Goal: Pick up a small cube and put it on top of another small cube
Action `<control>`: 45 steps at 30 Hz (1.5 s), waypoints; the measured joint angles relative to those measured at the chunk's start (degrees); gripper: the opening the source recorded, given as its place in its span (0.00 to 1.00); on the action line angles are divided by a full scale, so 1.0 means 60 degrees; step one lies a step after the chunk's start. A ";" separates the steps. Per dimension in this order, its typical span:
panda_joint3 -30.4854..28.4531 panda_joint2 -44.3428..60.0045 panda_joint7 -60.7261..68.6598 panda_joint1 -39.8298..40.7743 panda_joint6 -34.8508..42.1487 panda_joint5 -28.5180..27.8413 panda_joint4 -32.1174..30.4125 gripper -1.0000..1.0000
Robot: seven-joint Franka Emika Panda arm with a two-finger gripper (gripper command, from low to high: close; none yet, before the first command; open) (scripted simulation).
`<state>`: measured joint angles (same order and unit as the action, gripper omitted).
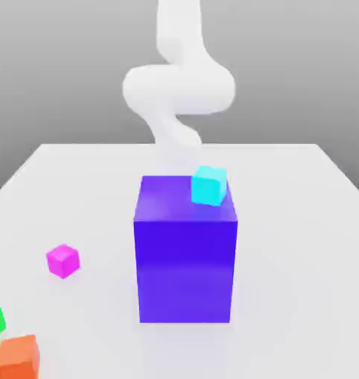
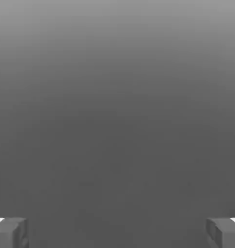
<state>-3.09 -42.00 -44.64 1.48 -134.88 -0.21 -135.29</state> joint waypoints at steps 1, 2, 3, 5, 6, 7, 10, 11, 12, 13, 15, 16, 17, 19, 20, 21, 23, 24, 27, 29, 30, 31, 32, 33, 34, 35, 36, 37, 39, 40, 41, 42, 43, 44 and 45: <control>-0.0247 0.0315 0.0095 0.0119 -0.0251 -0.0020 -0.0275 0.50; -0.0486 0.0626 0.0192 0.0238 -0.0492 -0.0038 -0.0542 0.50; -0.0716 0.0934 0.0286 0.0360 -0.0735 -0.0053 -0.0807 0.50; -0.1164 0.1542 0.0472 0.0609 -0.1213 -0.0085 -0.1329 0.50; -0.1378 0.1846 0.0566 0.0740 -0.1450 -0.0097 -0.1590 0.50; -0.1593 0.2151 0.0658 0.0872 -0.1688 -0.0114 -0.1852 0.50; -0.2236 0.3092 0.0934 0.1291 -0.2418 -0.0174 -0.2653 0.50; -0.2449 0.3422 0.1027 0.1446 -0.2672 -0.0198 -0.2928 0.50; -0.2661 0.3765 0.1123 0.1612 -0.2934 -0.0223 -0.3208 0.50; -0.2850 0.4127 0.1229 0.1813 -0.3202 -0.0235 -0.3495 0.50; -0.3298 0.4913 0.1429 0.2206 -0.3794 -0.0311 -0.4095 0.50; -0.3536 0.5355 0.1535 0.2429 -0.4123 -0.0359 -0.4411 0.50; -0.3787 0.5842 0.1646 0.2674 -0.4483 -0.0416 -0.4743 0.50; -0.4085 0.6666 0.2010 0.3087 -0.5082 -0.0205 -0.5114 0.50; -0.4042 0.6932 0.2248 0.3198 -0.5275 0.0067 -0.5139 0.50; -0.3926 0.7164 0.2513 0.3321 -0.5441 0.0401 -0.5125 0.50; -0.3535 0.7589 0.3085 0.3382 -0.5739 0.1160 -0.5045 0.50; -0.3254 0.7793 0.3390 0.3555 -0.5882 0.1566 -0.4996 0.50; -0.2297 0.8395 0.4265 0.4220 -0.6305 0.2744 -0.4839 0.50; -0.1509 0.8780 0.4661 0.4873 -0.6603 0.3271 -0.4751 0.50; -0.1130 0.8975 0.4866 0.5178 -0.6752 0.3556 -0.4708 0.50; -0.0736 0.9167 0.5008 0.5522 -0.6913 0.3749 -0.4674 0.50; -0.0361 0.9360 0.5112 0.5855 -0.7077 0.3894 -0.4646 0.50; -0.0022 0.9552 0.5199 0.6152 -0.7236 0.4025 -0.4622 0.50; 0.0166 0.9655 0.5247 0.6319 -0.7324 0.4095 -0.4610 0.00; 0.0166 0.9655 0.5247 0.6319 -0.7324 0.4095 -0.4610 0.00; 0.0166 0.9654 0.5245 0.6319 -0.7322 0.4093 -0.4610 0.00; 0.0166 0.9654 0.5240 0.6320 -0.7319 0.4089 -0.4610 0.00; 0.0167 0.9654 0.5226 0.6322 -0.7309 0.4074 -0.4609 0.00; 0.0237 0.9706 0.5280 0.6370 -0.7348 0.4146 -0.4599 0.00; 0.0135 0.9634 0.5246 0.6286 -0.7293 0.4094 -0.4608 0.00; -0.0083 0.9502 0.5170 0.6102 -0.7186 0.3982 -0.4626 0.00; -0.0365 0.9338 0.5060 0.5866 -0.7053 0.3826 -0.4651 0.00; -0.0676 0.9158 0.4909 0.5612 -0.6911 0.3616 -0.4683 0.00; -0.1006 0.8971 0.4770 0.5337 -0.6764 0.3420 -0.4717 0.00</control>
<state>-9.13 11.82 -16.02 33.51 -175.47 20.31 -163.59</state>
